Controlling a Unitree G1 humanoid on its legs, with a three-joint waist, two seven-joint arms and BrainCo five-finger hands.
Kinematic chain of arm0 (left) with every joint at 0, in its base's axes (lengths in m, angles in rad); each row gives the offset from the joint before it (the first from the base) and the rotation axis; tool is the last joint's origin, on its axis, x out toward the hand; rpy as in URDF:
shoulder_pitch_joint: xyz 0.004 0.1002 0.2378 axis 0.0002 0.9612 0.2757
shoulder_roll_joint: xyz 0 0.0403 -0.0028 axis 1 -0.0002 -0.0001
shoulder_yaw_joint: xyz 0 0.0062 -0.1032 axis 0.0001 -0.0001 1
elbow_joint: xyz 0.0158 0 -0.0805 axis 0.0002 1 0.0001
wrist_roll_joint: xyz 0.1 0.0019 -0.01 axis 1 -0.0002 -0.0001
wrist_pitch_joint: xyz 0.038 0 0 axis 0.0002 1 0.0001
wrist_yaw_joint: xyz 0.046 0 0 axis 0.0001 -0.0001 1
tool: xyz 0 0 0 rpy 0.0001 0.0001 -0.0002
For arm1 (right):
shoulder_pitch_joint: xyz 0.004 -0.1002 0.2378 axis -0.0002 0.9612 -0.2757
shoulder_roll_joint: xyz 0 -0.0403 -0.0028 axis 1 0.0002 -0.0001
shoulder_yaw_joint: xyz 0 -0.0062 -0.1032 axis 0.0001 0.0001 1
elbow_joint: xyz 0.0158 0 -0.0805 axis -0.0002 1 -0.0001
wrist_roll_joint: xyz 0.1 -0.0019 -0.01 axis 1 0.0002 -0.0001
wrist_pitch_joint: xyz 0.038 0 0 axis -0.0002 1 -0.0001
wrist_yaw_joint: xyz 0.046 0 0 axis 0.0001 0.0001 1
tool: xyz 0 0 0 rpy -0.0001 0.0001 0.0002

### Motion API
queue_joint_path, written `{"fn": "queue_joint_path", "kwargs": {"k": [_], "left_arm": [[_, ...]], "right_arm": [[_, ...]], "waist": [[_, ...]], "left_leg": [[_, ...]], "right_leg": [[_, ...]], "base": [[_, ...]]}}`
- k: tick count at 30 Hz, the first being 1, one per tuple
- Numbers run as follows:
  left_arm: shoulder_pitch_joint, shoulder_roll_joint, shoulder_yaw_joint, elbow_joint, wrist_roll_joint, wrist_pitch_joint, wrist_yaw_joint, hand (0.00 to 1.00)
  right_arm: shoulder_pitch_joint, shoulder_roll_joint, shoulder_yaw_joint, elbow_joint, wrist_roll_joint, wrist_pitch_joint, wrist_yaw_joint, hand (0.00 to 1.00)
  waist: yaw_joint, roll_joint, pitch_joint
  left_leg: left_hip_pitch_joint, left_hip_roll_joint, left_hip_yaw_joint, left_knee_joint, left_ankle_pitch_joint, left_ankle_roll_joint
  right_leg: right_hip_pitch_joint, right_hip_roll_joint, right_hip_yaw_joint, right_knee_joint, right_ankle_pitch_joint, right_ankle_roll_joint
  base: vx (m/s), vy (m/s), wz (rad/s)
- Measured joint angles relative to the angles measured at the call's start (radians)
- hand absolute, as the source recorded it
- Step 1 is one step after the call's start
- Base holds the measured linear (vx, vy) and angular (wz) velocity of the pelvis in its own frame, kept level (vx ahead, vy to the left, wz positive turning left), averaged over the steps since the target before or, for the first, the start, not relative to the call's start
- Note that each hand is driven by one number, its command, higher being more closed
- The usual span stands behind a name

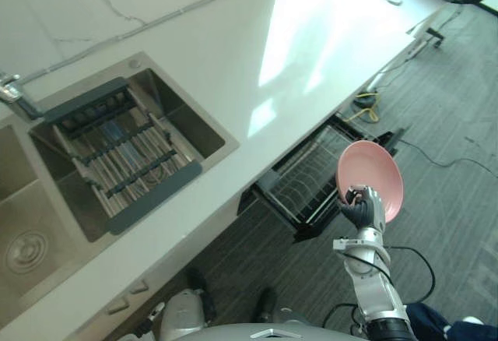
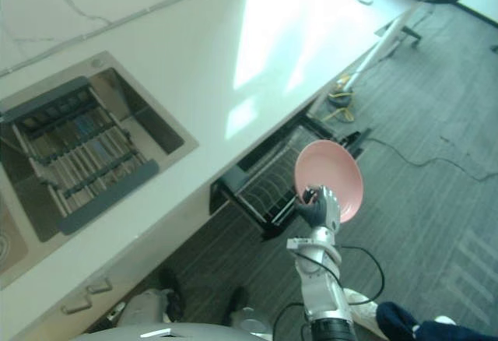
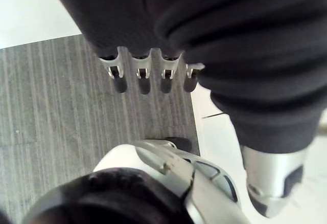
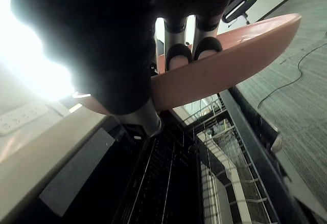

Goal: Walk over to the sink, pick up the cup, carry it to the dishwasher, place the cup inside the dishwasher, then close the dishwasher door

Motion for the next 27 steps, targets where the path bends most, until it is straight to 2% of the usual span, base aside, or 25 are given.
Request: {"fn": "queue_joint_path", "kwargs": {"k": [5,9,18,24,27], "left_arm": [[0.023,-0.002,0.001,0.0,0.003,0.0,-0.019,0.0],[0.029,-0.002,0.0,0.001,0.025,0.0,-0.031,0.0],[0.04,-0.011,-0.002,0.004,0.082,0.001,-0.055,0.0],[0.07,-0.039,-0.005,0.004,0.086,0.011,-0.086,0.0],[0.069,-0.038,-0.004,0.001,0.104,0.011,-0.109,0.0]], "right_arm": [[-0.037,-0.004,0.001,0.083,-0.014,0.015,0.024,1.0],[-0.079,-0.033,0.038,0.214,-0.079,0.037,0.046,1.0],[-0.203,-0.118,0.064,0.434,-0.083,0.13,0.09,1.0],[-0.302,-0.171,0.053,0.509,-0.022,0.211,0.087,1.0],[-0.383,-0.18,0.025,0.544,0.013,0.255,0.087,1.0]], "waist": [[0.015,0.004,0.0],[0.032,0.012,-0.004],[0.067,0.031,-0.006],[0.082,0.078,0.028],[0.084,0.101,0.057]], "left_leg": [[0.028,-0.035,-0.044,-0.033,0.01,0.007],[0.034,-0.061,-0.079,-0.057,0.019,0.017],[0.031,-0.087,-0.153,-0.06,0.033,0.027],[0.006,-0.095,-0.203,-0.058,0.049,0.029],[-0.028,-0.094,-0.215,-0.055,0.061,0.019]], "right_leg": [[0.044,-0.018,-0.048,0.0,-0.007,0.018],[0.061,-0.028,-0.084,0.003,-0.003,0.034],[0.096,-0.036,-0.148,0.007,-0.009,0.045],[0.086,-0.037,-0.174,0.009,-0.009,0.043],[0.054,-0.039,-0.179,0.014,-0.004,0.039]], "base": [[0.03,0.085,0.28],[0.04,0.076,0.29],[0.0,0.05,0.23],[-0.06,0.069,0.15],[-0.07,0.091,0.09]]}}
